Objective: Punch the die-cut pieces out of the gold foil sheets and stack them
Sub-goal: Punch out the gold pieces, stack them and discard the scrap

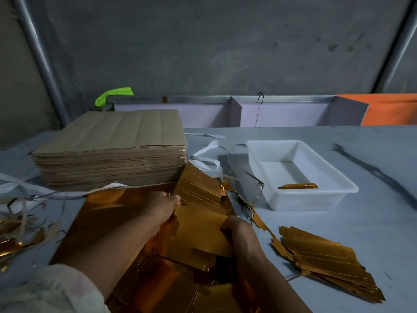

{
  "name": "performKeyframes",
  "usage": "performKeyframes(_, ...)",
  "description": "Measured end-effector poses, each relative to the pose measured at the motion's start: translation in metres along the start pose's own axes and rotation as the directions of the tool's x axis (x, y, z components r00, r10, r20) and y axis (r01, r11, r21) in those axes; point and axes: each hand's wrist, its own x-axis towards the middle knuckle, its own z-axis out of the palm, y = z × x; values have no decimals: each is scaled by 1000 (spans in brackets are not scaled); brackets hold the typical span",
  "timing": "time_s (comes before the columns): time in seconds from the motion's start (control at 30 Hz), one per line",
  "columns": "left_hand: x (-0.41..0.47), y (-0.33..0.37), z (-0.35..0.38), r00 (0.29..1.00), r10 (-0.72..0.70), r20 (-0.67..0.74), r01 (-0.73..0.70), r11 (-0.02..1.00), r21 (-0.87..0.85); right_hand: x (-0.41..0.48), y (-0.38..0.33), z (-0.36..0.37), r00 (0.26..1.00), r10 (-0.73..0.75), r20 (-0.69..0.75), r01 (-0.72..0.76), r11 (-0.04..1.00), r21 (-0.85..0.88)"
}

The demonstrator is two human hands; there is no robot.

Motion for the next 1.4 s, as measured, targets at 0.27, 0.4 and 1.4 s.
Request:
performKeyframes(0.27, 6, 4, -4, 996, -60, -61, 51, 989, -138, -10, 8, 4, 985, -40, 168, 66, 986, -154)
performKeyframes(0.4, 3, 6, -2, 997, -47, -59, 35, 980, -194, -11, 11, 7, 984, -60, 166, 90, 979, -183)
performKeyframes(1.4, -1, -25, 7, 966, 237, -106, -200, 941, 273, -12, 4, 17, 985, -101, -137, 82, 987, -140)
